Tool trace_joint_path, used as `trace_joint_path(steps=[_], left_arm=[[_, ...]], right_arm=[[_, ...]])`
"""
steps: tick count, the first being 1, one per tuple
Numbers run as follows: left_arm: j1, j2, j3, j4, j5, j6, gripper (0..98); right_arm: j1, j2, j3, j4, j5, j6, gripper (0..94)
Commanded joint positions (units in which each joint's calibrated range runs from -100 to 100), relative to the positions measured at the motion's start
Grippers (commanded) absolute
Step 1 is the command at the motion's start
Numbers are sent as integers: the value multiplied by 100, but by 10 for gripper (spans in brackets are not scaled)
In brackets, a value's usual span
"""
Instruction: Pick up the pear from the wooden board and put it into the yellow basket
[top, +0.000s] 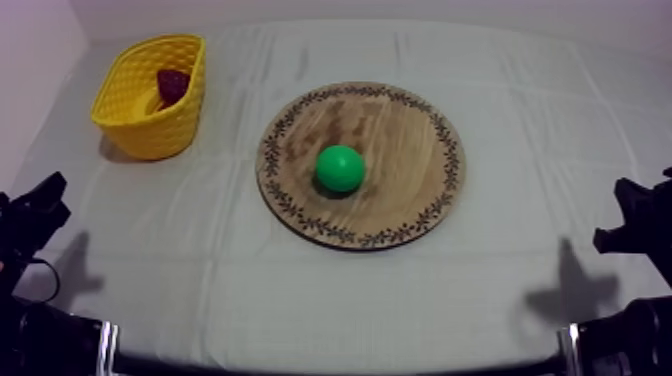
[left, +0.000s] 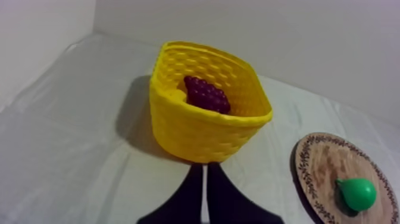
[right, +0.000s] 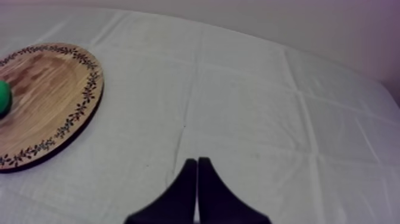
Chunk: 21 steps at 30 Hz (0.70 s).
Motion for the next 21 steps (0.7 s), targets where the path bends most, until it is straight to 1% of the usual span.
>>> trace_joint_path(steps=[1,5,6,11,15,21], left_arm=[[0,0,2,2,5,-332,0],[1,0,-8,-8,-64,-382,0],[1,0,-15,-43,-127,-372,0],[27,274,-352,-403,-360,-136,0],[141,982,-1116,-527,-404,-78,0],[538,2421,-2897,-558,75,-37,0]], right_arm=[[1,1,5,0,0,1,5],[1,1,5,0,0,1,5],[1,1,5,0,0,1,5],[1,1,5,0,0,1,5],[1,1,5,0,0,1,5],[1,1,5,0,0,1,5]])
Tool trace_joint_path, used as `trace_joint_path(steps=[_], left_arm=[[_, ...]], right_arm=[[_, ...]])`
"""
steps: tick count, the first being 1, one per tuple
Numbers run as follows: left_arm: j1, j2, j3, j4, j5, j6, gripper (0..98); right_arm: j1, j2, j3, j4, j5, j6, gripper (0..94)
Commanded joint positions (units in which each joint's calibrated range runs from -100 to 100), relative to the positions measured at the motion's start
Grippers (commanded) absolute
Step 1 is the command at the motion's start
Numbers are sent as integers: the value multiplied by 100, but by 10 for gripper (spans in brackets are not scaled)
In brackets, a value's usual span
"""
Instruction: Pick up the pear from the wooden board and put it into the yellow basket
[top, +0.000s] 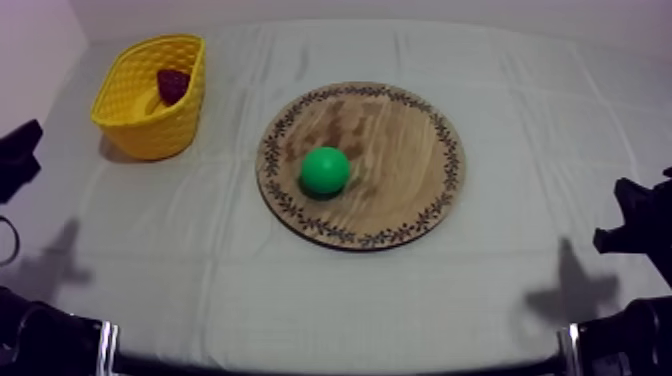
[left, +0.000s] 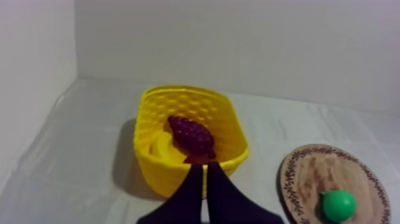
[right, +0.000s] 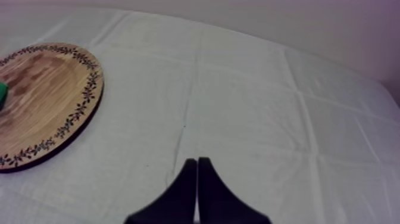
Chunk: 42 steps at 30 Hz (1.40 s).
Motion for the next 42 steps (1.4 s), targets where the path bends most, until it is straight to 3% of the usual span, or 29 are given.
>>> trace_joint_path(steps=[1,7,12,22,30,36,42], left_arm=[[207,939,-1280,-11,219,19,0],[686,2324,-3007,-30,758,95,0],[1119,3426,-4220,-158,1132,232,0],[1927,5549,-6256,-600,2282,428,0],[2260,6832,-7053,-722,2995,397,0],[2528,7555,-7110,-973,3104,597,0],[2717,8174,-7071,-1039,3131,737,0]], right_arm=[[1,1,5,0,0,1,5],[1,1,5,0,0,1,5],[1,1,5,0,0,1,5],[1,1,5,0,0,1,5],[1,1,5,0,0,1,5],[1,1,5,0,0,1,5],[1,1,5,0,0,1,5]])
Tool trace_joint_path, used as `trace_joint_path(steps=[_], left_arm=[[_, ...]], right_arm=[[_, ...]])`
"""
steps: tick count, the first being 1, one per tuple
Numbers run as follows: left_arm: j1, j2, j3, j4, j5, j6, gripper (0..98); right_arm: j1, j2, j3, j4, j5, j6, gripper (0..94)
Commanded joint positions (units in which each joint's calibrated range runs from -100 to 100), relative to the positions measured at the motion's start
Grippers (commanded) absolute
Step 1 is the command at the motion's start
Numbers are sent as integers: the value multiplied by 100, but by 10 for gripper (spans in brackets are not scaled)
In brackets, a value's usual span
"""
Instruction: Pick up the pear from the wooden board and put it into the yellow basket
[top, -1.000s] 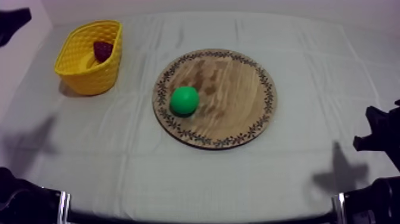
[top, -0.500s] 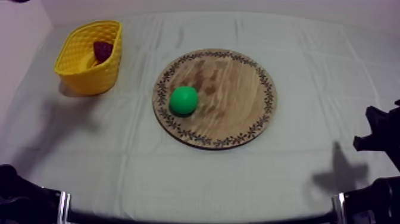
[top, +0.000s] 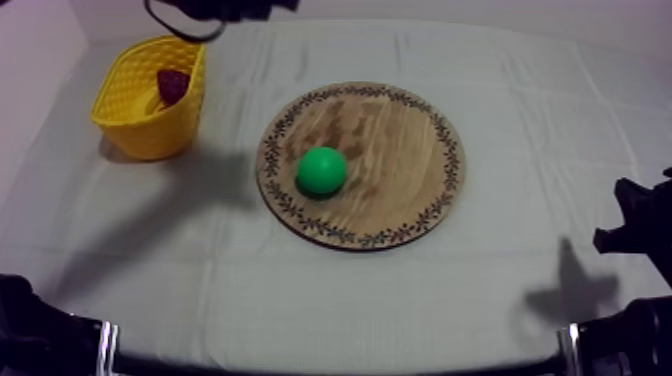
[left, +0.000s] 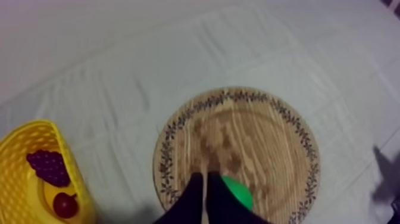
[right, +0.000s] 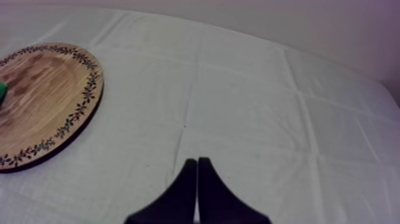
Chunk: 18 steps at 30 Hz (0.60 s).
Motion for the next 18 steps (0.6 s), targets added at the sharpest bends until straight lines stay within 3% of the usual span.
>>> trace_joint_path(steps=[1,18], left_arm=[[57,267,30,-5,8,45,0],[267,1711,-190,337,246,512,0]], right_arm=[[1,1,5,0,2,1,5],[1,1,5,0,2,1,5]])
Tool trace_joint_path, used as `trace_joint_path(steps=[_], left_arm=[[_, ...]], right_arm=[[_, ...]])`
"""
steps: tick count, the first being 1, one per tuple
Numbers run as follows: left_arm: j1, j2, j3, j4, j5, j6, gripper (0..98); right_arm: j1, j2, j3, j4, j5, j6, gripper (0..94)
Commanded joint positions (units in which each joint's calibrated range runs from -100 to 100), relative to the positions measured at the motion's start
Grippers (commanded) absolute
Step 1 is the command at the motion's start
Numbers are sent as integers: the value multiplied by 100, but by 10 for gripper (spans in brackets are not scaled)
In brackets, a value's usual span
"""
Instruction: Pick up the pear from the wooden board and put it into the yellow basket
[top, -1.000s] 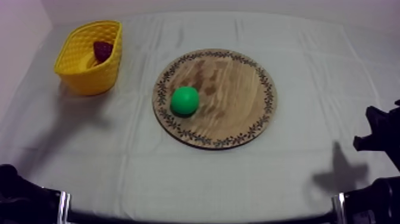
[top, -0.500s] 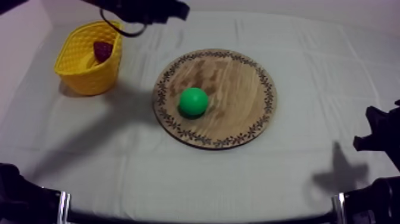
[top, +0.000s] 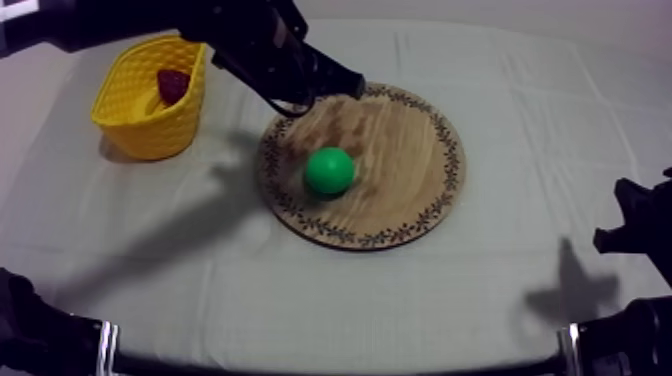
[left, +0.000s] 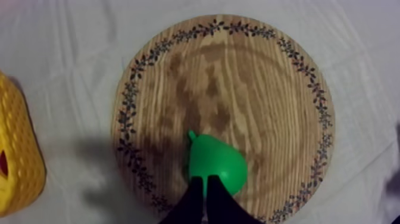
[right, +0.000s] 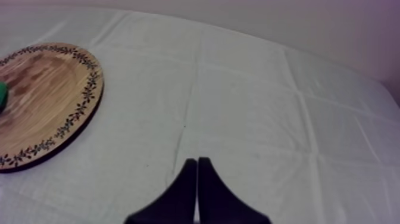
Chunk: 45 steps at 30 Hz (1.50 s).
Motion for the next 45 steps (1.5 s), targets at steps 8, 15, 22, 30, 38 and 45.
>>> trace_joint_path(steps=[8,15,22,30,38,45], left_arm=[[-11,376,-51,91,-57,90,0],[-87,510,-89,126,-101,79,1],[-83,606,-114,137,-55,82,1],[-98,674,-122,177,-88,-73,316],[-141,743,-178,220,195,-22,742],[-168,888,-238,395,379,-90,797]], right_arm=[[1,1,5,0,2,1,5],[1,1,5,0,2,1,5],[1,1,5,0,2,1,5],[1,1,5,0,2,1,5],[1,1,5,0,2,1,5],[1,1,5,0,2,1,5]])
